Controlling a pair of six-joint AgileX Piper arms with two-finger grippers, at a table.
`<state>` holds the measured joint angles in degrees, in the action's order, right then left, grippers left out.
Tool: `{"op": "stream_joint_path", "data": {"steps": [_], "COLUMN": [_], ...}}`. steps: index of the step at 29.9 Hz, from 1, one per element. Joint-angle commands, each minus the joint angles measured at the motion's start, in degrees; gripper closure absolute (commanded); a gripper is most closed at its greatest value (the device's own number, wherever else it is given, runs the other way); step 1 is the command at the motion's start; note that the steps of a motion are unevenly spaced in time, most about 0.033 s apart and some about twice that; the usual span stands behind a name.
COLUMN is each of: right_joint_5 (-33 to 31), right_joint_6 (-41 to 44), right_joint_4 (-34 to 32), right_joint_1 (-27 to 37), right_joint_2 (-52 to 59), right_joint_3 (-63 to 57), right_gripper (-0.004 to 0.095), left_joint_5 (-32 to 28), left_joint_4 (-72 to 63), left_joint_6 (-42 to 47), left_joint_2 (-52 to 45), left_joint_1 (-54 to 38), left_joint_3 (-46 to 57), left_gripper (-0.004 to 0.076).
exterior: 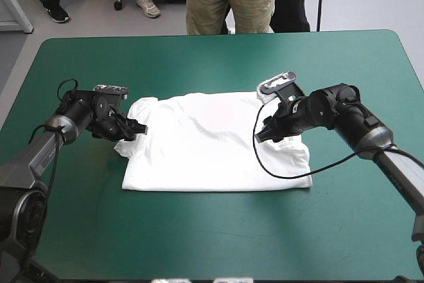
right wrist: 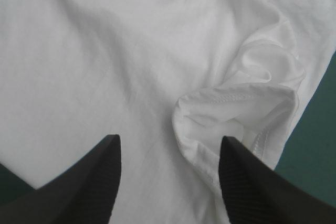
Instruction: Fold the cloth
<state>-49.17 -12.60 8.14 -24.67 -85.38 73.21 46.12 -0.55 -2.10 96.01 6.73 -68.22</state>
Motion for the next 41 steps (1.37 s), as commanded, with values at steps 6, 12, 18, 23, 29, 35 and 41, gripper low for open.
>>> {"op": "stream_joint_path", "data": {"steps": [6, 12, 18, 23, 29, 35, 41], "right_joint_5": [1.2, 1.9, 1.9, 1.9, 1.9, 1.2, 0.9], "right_joint_6": [0.3, 0.3, 0.3, 0.3, 0.5, 0.5, 1.0], "right_joint_4": [0.3, 0.3, 0.1, 0.1, 0.1, 0.1, 0.1], "right_joint_1": [0.0, 0.0, 0.0, 0.0, 0.0, 0.0, 0.0], "right_joint_2": [2.5, 2.5, 2.5, 2.5, 2.5, 2.5, 2.5], "right_joint_3": [1.5, 1.4, 1.4, 1.4, 1.4, 1.4, 1.4], "right_gripper": [0.0445, 0.0445, 0.0446, 0.0446, 0.0446, 0.0446, 0.0446], "left_joint_5": [-2.9, -2.2, -2.3, 0.0, 6.3, 7.5, 4.0], "left_joint_4": [-0.4, -0.4, 0.5, -0.3, -10.2, -16.5, -16.3], "left_joint_6": [2.1, 0.5, -0.4, -0.7, -8.7, -13.0, -12.7], "left_joint_2": [0.9, 3.1, 3.0, 0.1, -1.7, -1.7, -1.3], "left_joint_1": [-1.0, -1.1, -1.1, -1.1, -0.8, 4.7, 11.3], "left_joint_3": [-1.7, -1.7, -2.9, -5.4, -6.7, -6.7, -6.7], "left_gripper": [0.05, 0.0724, 0.0733, 0.0733, 0.0733, 0.0733, 0.0733]}}
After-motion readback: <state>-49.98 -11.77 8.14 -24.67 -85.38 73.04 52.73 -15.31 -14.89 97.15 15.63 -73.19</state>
